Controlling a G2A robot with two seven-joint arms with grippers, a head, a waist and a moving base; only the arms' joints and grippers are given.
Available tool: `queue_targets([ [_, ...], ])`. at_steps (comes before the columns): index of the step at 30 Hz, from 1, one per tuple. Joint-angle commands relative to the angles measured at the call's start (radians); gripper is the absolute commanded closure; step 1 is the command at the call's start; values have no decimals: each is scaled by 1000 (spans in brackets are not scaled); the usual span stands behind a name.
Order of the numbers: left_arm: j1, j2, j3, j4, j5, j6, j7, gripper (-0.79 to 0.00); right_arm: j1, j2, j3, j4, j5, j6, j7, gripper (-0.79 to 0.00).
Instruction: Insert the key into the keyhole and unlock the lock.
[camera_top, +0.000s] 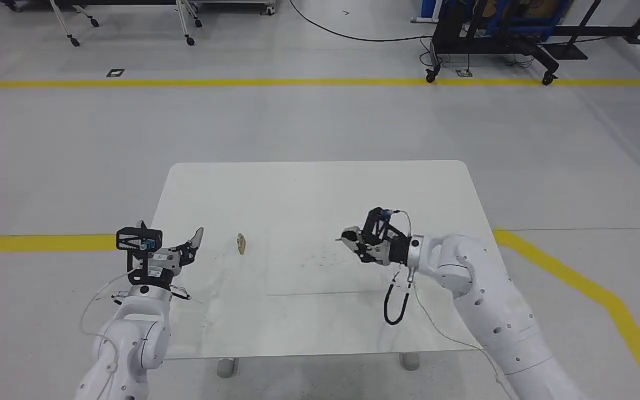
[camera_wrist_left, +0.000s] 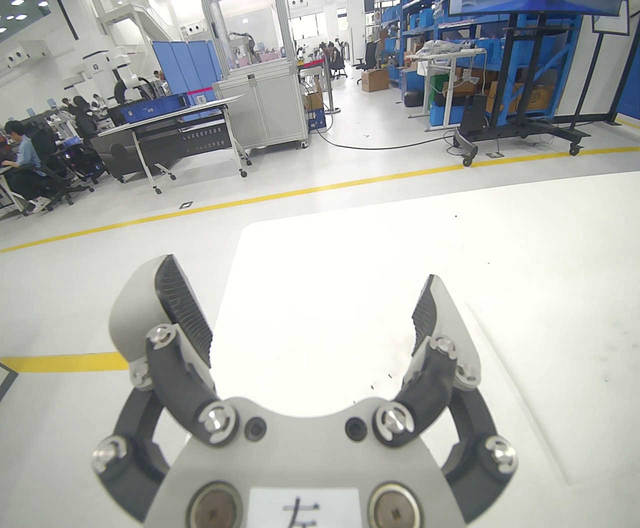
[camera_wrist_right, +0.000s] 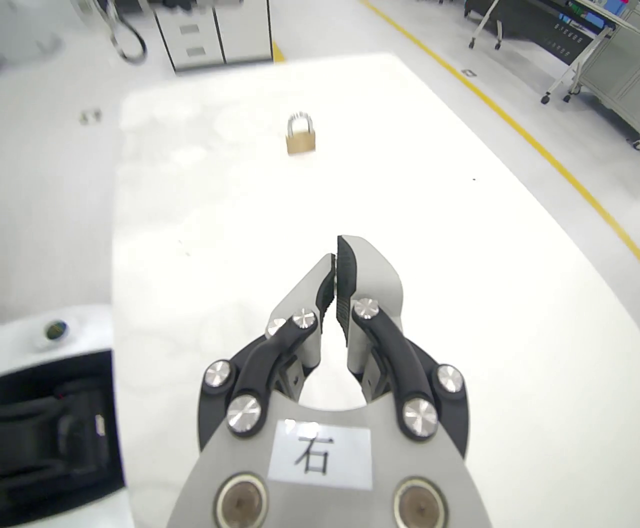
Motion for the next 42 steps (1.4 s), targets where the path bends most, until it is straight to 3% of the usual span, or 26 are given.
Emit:
queue_targets([
  [1,0,0,0,0,0,0,0,-785,-8,1,9,33,167,-18,1,0],
  [5,0,0,0,0,0,0,0,-785,-4,3,12,128,470,-58,41,0],
  [13,0,-3,2,-9,-50,-13,15,-785,-4,3,12,128,470,-58,41,0],
  [15,5,-5,4,-20,-135,-66,28,-785,-4,3,12,128,470,-58,41,0],
  [17,15,-7,8,-35,-301,-207,19,-785,-11,2,6,128,481,-52,35,0],
  [19,19,-5,-2,-32,-535,-376,-47,-785,-15,-5,-29,148,540,-57,21,0],
  [21,9,1,-6,-7,-749,-513,-180,-785,4,-17,-82,203,651,-120,12,0],
  [25,-45,14,21,40,-1079,-638,-447,-785,96,-49,-218,325,870,-156,68,0],
  [28,-86,23,58,77,-1300,-648,-635,-785,176,-70,-295,403,973,-156,141,0],
  [31,-130,32,77,117,-1401,-608,-788,-785,227,-90,-348,435,1044,-156,182,0],
  [37,-166,37,112,156,-1470,-620,-861,-785,280,-114,-443,468,1230,-156,360,0],
  [39,-167,37,128,160,-1458,-621,-864,-711,306,-124,-474,500,1282,-148,419,0],
  [42,-166,37,145,155,-1424,-614,-849,-409,342,-141,-509,544,1325,-129,469,0],
])
